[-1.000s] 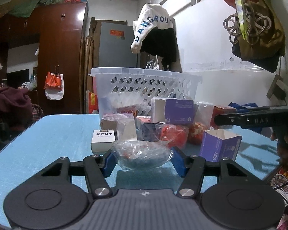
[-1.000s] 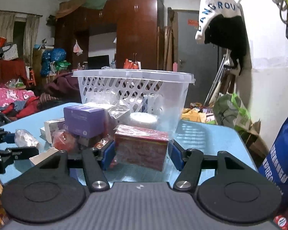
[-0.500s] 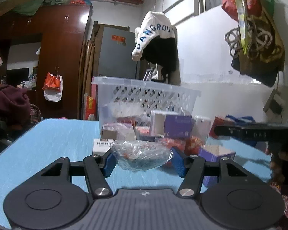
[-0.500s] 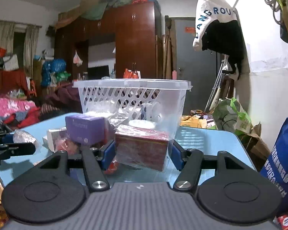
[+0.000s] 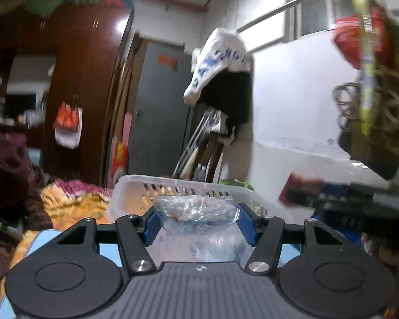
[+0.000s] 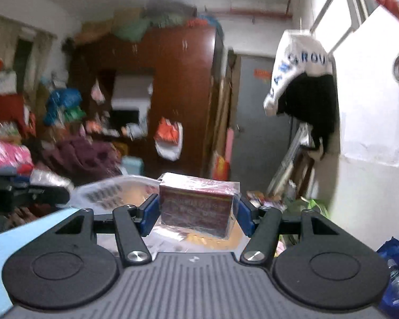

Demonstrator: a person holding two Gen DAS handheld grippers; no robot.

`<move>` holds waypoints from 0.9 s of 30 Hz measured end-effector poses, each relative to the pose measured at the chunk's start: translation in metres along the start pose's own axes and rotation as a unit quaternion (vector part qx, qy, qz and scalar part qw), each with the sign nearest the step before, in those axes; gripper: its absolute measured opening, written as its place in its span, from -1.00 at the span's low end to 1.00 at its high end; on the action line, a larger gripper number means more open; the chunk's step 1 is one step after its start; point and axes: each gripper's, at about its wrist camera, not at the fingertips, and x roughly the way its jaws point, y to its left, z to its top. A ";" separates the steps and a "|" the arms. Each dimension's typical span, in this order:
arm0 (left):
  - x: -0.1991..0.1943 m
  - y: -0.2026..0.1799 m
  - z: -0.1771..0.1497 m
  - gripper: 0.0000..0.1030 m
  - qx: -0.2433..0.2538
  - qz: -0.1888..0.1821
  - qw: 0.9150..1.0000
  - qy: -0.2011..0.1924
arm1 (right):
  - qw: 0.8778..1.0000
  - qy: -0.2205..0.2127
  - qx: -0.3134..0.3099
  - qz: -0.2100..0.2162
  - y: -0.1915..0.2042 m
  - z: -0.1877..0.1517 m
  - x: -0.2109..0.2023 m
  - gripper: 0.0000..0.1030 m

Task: Organize objects
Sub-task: 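Drop both items into the white basket and return to the pile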

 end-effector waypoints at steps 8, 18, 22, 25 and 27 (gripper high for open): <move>0.083 0.004 0.018 0.41 -0.012 0.053 0.996 0.064 | 0.997 0.073 0.002 0.002 -0.004 0.000 0.066 0.41; 0.012 -0.009 -0.036 0.94 0.055 0.044 0.996 0.048 | 0.993 0.033 0.101 0.049 -0.029 -0.049 -0.029 1.00; -0.035 -0.006 -0.082 0.94 0.050 0.030 0.998 0.026 | 0.995 0.021 0.084 0.050 -0.005 -0.111 -0.089 1.00; -0.051 -0.001 -0.106 0.94 0.036 0.035 0.998 0.029 | 0.994 0.017 0.093 0.050 0.016 -0.146 -0.116 1.00; -0.055 0.002 -0.116 0.94 0.040 0.047 0.998 0.031 | 0.991 0.016 0.103 0.082 0.030 -0.160 -0.125 1.00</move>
